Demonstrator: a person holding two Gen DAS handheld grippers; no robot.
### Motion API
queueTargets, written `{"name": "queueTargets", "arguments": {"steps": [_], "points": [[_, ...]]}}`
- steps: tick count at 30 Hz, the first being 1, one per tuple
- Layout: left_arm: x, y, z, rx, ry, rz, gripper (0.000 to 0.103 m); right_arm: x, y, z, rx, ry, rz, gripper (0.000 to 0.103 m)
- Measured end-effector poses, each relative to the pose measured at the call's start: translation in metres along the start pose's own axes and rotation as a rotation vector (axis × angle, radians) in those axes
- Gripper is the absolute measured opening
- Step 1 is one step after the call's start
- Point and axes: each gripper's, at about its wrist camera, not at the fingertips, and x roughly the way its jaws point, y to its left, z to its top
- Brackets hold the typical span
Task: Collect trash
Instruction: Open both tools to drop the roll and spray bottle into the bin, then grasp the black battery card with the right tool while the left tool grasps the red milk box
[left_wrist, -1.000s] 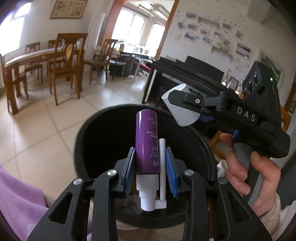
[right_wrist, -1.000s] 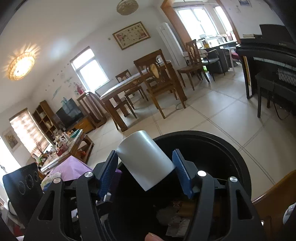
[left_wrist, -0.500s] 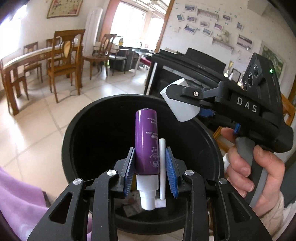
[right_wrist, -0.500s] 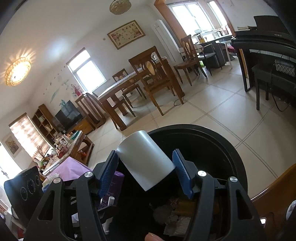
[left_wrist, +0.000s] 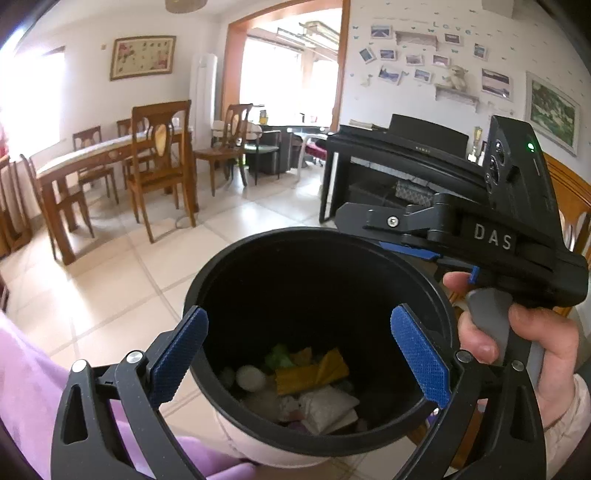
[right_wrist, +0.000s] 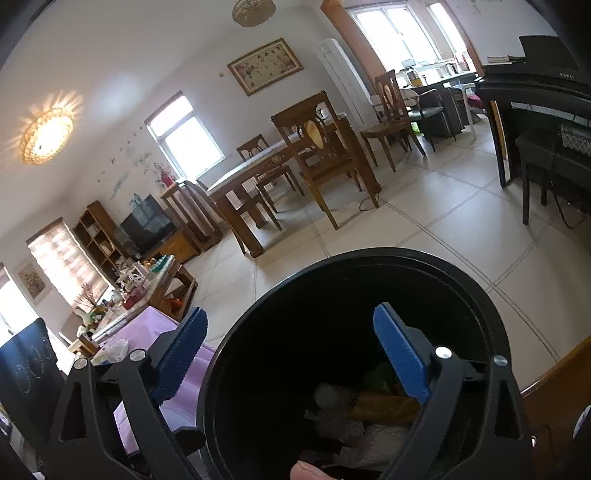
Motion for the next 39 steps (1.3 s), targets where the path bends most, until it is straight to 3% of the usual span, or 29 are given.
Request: {"name": "queueTargets", "arguments": {"steps": [7, 14, 22, 28, 32, 34, 37, 39], "points": [[-0.024, 0.003, -0.004, 0.006, -0.014, 0.015, 0.098, 0.0, 0.017, 0.0, -0.042, 0.015, -0.013, 0.091], [-0.066, 0.031, -0.014, -0.046, -0.045, 0.032, 0.098, 0.002, 0.048, -0.006, -0.113, 0.056, -0.024, 0.091], [-0.154, 0.095, -0.04, -0.144, -0.104, 0.151, 0.098, 0.021, 0.118, -0.034, -0.232, 0.142, 0.015, 0.091], [-0.253, 0.179, -0.085, -0.278, -0.138, 0.378, 0.098, 0.05, 0.189, -0.069, -0.34, 0.238, 0.09, 0.091], [-0.329, 0.252, -0.129, -0.417, -0.124, 0.617, 0.098, 0.068, 0.242, -0.093, -0.424, 0.305, 0.168, 0.091], [-0.356, 0.279, -0.149, -0.48, -0.104, 0.712, 0.098, 0.076, 0.27, -0.108, -0.472, 0.344, 0.213, 0.091], [-0.392, 0.332, -0.186, -0.612, -0.01, 0.85, 0.098, 0.088, 0.314, -0.134, -0.563, 0.411, 0.283, 0.093], [-0.404, 0.361, -0.201, -0.677, 0.047, 0.869, 0.098, 0.095, 0.338, -0.15, -0.623, 0.448, 0.322, 0.098]]}}
